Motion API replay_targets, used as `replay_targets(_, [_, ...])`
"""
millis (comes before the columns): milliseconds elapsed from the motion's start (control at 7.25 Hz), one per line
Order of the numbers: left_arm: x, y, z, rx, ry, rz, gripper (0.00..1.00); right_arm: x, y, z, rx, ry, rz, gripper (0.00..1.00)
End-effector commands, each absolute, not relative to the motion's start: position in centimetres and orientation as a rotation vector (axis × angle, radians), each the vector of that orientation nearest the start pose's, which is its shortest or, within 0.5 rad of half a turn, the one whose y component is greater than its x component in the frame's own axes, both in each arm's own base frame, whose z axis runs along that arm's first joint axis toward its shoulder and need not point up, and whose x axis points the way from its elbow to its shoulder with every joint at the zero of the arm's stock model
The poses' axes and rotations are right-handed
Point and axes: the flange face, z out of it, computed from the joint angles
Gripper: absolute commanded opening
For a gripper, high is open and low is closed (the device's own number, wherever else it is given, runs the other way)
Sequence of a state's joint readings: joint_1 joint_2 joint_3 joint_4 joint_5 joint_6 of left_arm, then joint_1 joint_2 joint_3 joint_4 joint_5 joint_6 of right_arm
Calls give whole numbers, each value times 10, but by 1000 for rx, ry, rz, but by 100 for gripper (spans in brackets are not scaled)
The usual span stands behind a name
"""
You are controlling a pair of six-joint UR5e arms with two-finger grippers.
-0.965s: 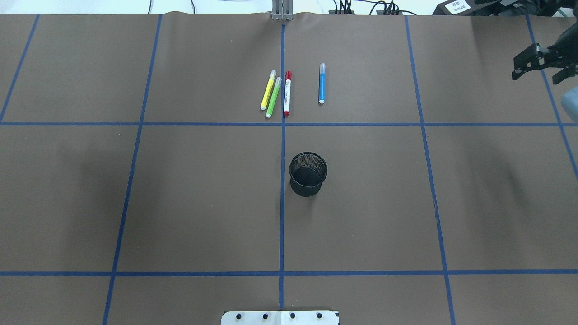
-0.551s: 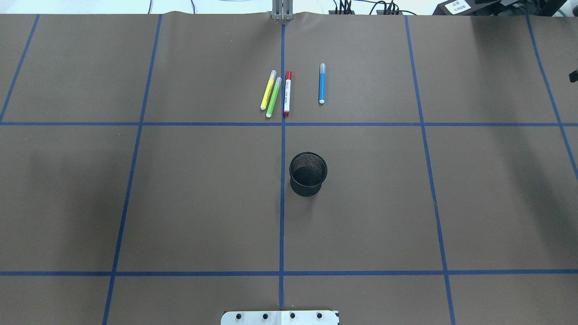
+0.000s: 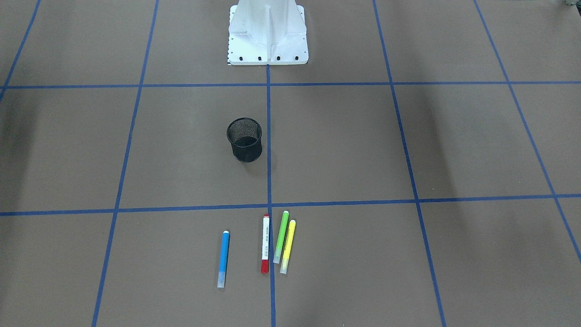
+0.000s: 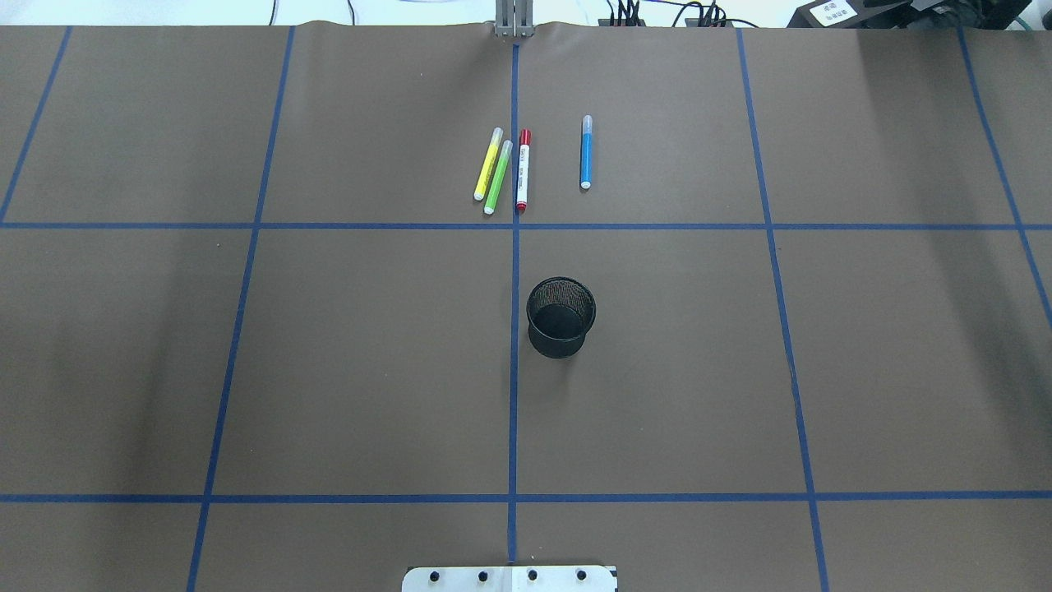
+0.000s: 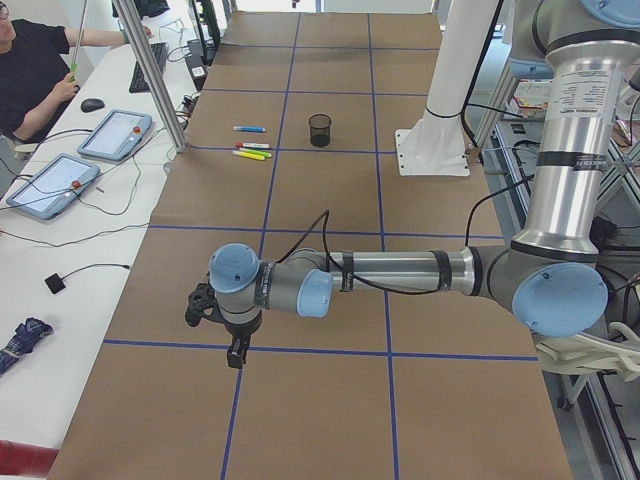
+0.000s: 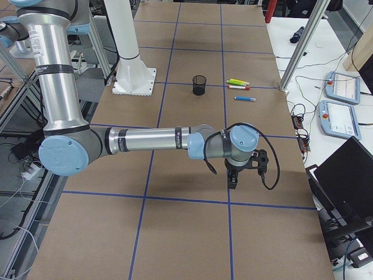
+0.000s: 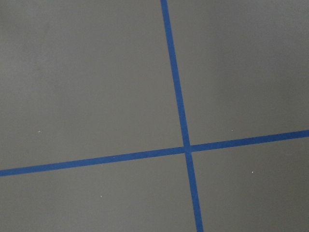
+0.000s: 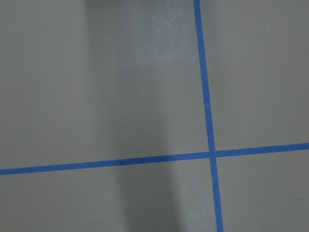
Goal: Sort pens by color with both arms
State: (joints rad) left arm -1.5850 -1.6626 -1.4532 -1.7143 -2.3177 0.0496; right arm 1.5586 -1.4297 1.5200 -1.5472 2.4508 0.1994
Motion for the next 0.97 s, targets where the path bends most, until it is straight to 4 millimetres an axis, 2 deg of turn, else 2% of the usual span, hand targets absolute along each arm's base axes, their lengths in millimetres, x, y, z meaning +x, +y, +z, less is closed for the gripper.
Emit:
replay_targets(0, [-80, -542, 649, 111, 742, 83, 100, 53, -554, 595, -33, -881, 99, 100])
replay_targets(138, [-79, -544, 647, 106, 743, 75, 100, 58, -551, 596, -63, -866, 66, 100])
replay_targets(276, [-79, -550, 641, 98, 742, 69, 100, 64, -553, 587, -47, -865, 64, 100])
replay_targets(551, [-80, -544, 646, 90, 736, 66, 100, 67, -545, 600, -75, -804, 82, 100])
replay_targets(827, [-79, -544, 649, 83, 738, 63, 100, 64, -556, 586, -118, -790, 92, 100])
